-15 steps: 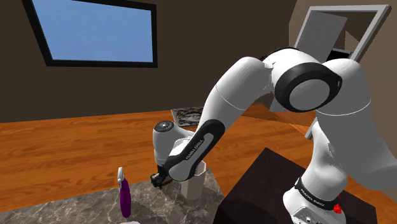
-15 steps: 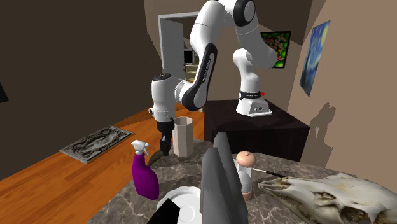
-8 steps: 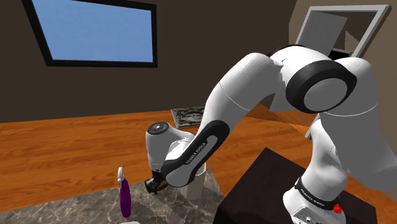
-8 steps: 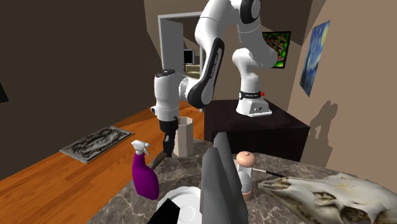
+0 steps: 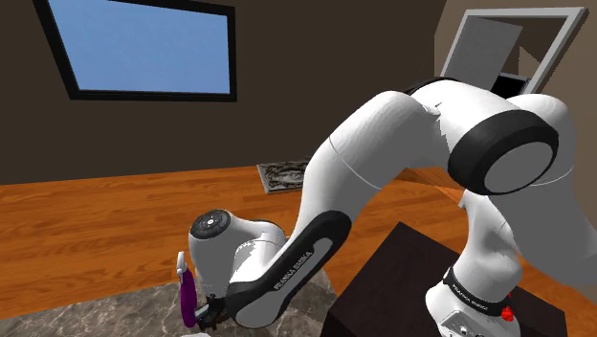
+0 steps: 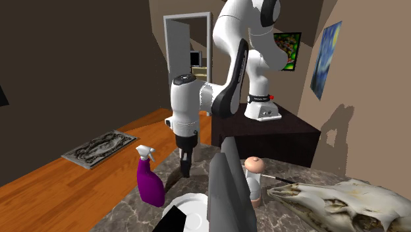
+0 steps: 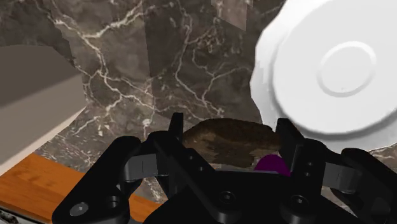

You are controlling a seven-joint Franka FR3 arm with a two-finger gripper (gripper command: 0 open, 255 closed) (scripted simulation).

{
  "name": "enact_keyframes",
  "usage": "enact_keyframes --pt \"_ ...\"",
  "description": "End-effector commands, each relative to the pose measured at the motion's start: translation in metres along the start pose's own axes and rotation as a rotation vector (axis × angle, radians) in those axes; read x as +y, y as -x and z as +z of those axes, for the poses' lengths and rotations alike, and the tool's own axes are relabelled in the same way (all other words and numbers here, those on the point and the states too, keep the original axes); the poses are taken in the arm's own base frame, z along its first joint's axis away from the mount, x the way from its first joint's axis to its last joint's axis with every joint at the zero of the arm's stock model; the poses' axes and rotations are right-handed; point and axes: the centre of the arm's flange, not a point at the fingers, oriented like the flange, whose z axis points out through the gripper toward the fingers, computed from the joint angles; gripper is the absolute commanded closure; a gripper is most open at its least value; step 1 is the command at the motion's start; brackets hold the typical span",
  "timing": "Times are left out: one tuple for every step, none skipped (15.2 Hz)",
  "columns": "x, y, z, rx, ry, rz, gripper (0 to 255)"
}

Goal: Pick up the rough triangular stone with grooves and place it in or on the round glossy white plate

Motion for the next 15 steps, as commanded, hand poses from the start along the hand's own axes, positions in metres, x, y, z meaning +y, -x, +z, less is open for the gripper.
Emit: enact_keyframes --pt "-0.024 0.015 -0.006 0.000 0.000 0.002 255" --pt "-0.035 0.022 -0.007 0.000 0.000 0.002 255" --pt "-0.046 0.030 -0.009 0.000 0.000 0.002 255" --pt "-0.057 0.037 -0.010 0.000 0.000 0.002 255" --pt "-0.067 0.044 -0.012 0.000 0.000 0.002 255" --pt "-0.078 0.051 -0.013 0.000 0.000 0.002 255" --pt "-0.089 0.059 -0.015 0.000 0.000 0.002 255" --pt "-0.100 0.066 -0.016 0.000 0.000 0.002 255" --pt "-0.111 0.073 -0.018 0.000 0.000 0.002 255" --pt "-0.122 0.080 -0.019 0.000 0.000 0.002 255" --pt "-0.128 0.084 -0.020 0.000 0.000 0.002 255" --pt "-0.129 0.084 -0.015 0.000 0.000 0.002 255" --pt "-0.129 0.085 -0.010 0.000 0.000 0.002 255" --pt "-0.129 0.085 -0.004 0.000 0.000 0.002 255" --pt "-0.130 0.085 0.001 0.000 0.000 0.002 255"
